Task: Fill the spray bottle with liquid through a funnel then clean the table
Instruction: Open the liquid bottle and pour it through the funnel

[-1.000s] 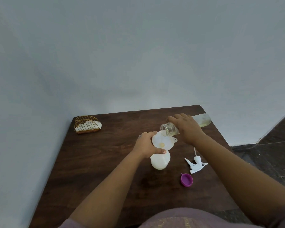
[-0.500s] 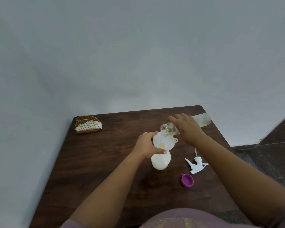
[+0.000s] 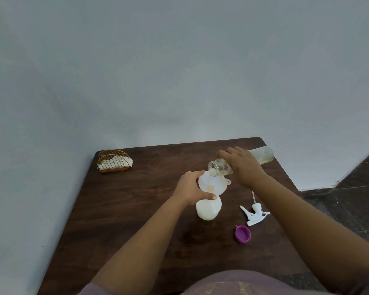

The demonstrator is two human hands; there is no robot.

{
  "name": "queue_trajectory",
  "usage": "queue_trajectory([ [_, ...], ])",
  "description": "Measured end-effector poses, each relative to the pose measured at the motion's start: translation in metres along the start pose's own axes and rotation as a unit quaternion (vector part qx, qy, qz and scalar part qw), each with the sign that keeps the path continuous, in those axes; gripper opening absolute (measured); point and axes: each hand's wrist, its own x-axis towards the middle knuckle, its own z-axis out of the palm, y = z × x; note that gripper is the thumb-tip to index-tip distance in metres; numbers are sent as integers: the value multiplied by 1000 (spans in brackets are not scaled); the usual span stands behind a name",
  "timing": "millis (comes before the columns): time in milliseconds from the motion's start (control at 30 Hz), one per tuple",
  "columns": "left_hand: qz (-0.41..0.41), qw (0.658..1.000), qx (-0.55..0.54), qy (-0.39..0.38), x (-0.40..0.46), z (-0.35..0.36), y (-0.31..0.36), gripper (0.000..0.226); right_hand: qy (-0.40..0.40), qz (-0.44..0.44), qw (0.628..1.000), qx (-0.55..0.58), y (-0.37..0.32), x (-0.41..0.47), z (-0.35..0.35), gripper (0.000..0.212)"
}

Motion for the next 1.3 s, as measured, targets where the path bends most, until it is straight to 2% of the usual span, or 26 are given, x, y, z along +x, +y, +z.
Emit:
queue_trajectory([
  [1300, -2, 1000, 3, -8, 5, 2, -8, 103, 18, -3, 1000, 10, 5, -1, 2, 52],
])
